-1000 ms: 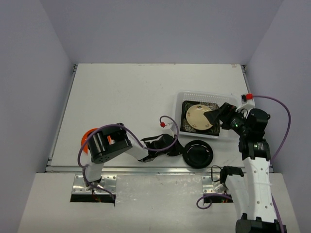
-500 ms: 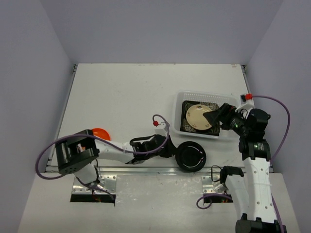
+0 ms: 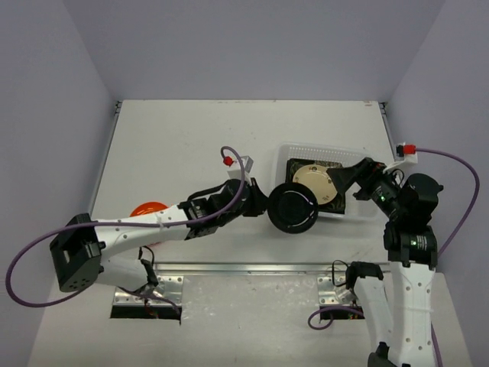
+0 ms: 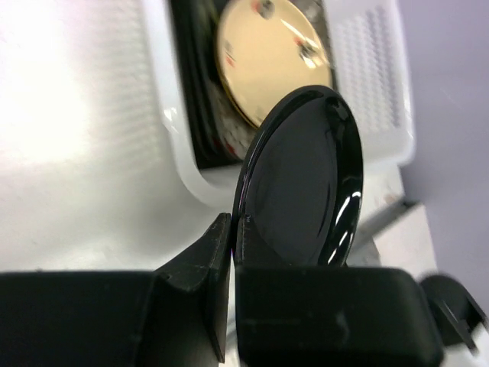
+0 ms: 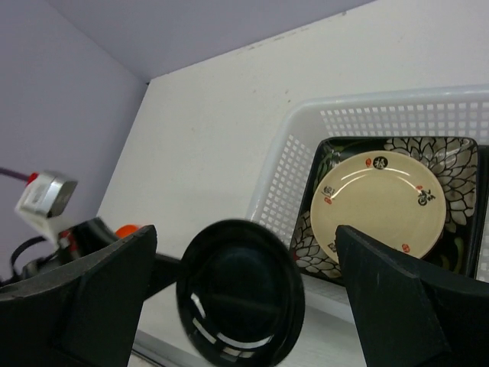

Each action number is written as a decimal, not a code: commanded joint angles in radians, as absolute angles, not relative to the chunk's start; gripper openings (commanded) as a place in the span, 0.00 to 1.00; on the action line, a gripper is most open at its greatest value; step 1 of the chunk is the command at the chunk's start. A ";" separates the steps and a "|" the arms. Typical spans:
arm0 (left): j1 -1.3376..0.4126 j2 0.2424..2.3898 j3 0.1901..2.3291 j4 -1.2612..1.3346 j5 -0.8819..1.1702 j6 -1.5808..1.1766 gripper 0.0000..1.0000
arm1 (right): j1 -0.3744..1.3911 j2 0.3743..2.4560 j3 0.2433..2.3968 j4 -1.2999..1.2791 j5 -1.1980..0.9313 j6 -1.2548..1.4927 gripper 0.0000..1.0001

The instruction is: Place the plates into the plastic bin on the countertop

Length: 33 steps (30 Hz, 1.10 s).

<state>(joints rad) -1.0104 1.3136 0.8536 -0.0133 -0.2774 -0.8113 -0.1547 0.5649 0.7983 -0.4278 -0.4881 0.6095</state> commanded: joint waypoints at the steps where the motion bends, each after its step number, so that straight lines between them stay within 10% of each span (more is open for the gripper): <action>1: -0.887 1.455 1.010 0.036 -0.219 -0.736 0.00 | -0.156 0.531 0.882 -0.469 -0.428 0.582 0.99; 16: -0.831 1.923 1.506 -0.086 -0.142 -0.684 0.03 | -0.156 0.519 0.846 -0.490 -0.447 0.548 0.99; 20: -0.837 1.897 1.484 -0.078 -0.147 -0.685 0.60 | -0.156 0.520 0.841 -0.490 -0.449 0.545 0.99; 23: -0.851 1.849 1.469 -0.076 -0.167 -0.657 0.81 | -0.155 0.530 0.832 -0.477 -0.464 0.549 0.99; 33: -0.866 1.594 1.419 -0.184 -0.372 -0.585 1.00 | -0.155 0.560 0.819 -0.442 -0.521 0.569 0.99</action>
<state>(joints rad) -0.8622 1.7377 1.4372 -0.1529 -0.2435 -0.6263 -0.1547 0.5518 0.8206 -0.5026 -0.4864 0.5663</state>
